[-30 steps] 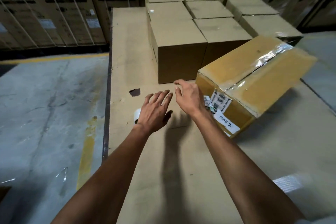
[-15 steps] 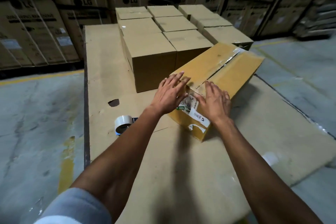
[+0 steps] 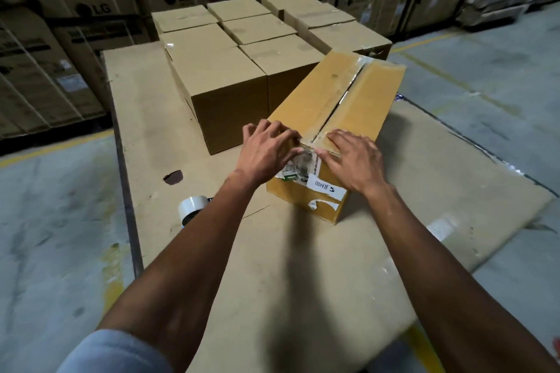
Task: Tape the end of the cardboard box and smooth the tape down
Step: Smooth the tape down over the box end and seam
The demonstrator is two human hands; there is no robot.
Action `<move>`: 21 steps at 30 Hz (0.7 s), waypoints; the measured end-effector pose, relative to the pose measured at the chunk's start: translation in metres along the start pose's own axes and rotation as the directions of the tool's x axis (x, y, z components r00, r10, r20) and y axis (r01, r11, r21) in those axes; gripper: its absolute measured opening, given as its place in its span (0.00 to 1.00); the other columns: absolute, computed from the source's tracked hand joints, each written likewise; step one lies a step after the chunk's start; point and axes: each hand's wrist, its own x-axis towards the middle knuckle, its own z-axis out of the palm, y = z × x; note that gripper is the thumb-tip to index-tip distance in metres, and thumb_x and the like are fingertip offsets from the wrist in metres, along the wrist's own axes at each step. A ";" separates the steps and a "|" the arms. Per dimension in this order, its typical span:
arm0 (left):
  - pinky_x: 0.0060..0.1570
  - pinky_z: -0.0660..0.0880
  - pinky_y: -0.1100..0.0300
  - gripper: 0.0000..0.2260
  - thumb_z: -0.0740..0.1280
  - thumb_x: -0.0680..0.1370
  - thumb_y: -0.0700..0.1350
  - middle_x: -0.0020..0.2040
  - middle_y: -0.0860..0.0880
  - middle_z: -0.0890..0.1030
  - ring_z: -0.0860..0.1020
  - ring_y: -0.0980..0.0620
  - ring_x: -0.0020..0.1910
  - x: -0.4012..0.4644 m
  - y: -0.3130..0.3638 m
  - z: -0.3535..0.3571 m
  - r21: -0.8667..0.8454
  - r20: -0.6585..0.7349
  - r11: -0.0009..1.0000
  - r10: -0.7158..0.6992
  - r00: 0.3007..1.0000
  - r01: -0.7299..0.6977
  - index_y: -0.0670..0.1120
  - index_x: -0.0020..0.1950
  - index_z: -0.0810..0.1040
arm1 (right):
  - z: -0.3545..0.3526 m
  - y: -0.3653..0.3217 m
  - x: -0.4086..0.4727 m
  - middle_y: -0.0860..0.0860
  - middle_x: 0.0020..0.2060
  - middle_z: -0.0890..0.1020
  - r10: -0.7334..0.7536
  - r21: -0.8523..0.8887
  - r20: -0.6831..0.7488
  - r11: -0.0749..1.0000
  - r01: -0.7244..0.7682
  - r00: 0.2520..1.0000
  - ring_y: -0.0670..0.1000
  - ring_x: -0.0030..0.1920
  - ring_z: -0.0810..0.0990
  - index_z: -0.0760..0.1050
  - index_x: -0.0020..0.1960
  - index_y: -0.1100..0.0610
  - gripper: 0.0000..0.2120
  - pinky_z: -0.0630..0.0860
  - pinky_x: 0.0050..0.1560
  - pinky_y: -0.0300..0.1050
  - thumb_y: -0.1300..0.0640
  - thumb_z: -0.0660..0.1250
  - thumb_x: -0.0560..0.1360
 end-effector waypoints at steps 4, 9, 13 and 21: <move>0.72 0.65 0.41 0.25 0.61 0.82 0.68 0.65 0.45 0.77 0.74 0.43 0.67 0.017 -0.003 0.007 -0.064 -0.010 0.998 0.021 1.000 -0.021 0.52 0.69 0.77 | 0.003 -0.020 0.008 0.51 0.60 0.81 0.067 -0.051 -0.105 0.996 -0.073 0.992 0.52 0.58 0.80 0.75 0.65 0.52 0.35 0.74 0.63 0.58 0.26 0.49 0.80; 0.78 0.65 0.42 0.32 0.55 0.83 0.71 0.74 0.43 0.74 0.72 0.43 0.74 0.022 -0.010 0.025 -0.146 -0.030 0.987 0.060 0.998 -0.064 0.46 0.70 0.74 | 0.010 -0.022 0.004 0.51 0.58 0.80 0.047 -0.149 -0.161 0.986 -0.072 0.986 0.53 0.56 0.80 0.73 0.63 0.52 0.30 0.73 0.57 0.55 0.29 0.49 0.82; 0.79 0.63 0.42 0.32 0.54 0.84 0.71 0.75 0.44 0.75 0.71 0.44 0.78 0.021 -0.012 0.033 -0.142 -0.098 0.987 0.065 0.993 -0.079 0.46 0.69 0.75 | 0.018 -0.024 0.006 0.52 0.57 0.80 0.049 -0.214 -0.201 0.972 -0.093 0.978 0.53 0.54 0.80 0.73 0.63 0.53 0.33 0.72 0.55 0.53 0.27 0.48 0.81; 0.80 0.62 0.42 0.31 0.65 0.83 0.68 0.78 0.45 0.74 0.68 0.44 0.80 0.016 -0.020 0.048 -0.089 -0.170 0.987 0.121 0.978 -0.137 0.46 0.77 0.73 | 0.028 -0.023 0.007 0.52 0.63 0.79 0.011 -0.245 -0.218 0.967 -0.066 0.976 0.53 0.60 0.80 0.72 0.65 0.54 0.35 0.73 0.58 0.54 0.25 0.56 0.77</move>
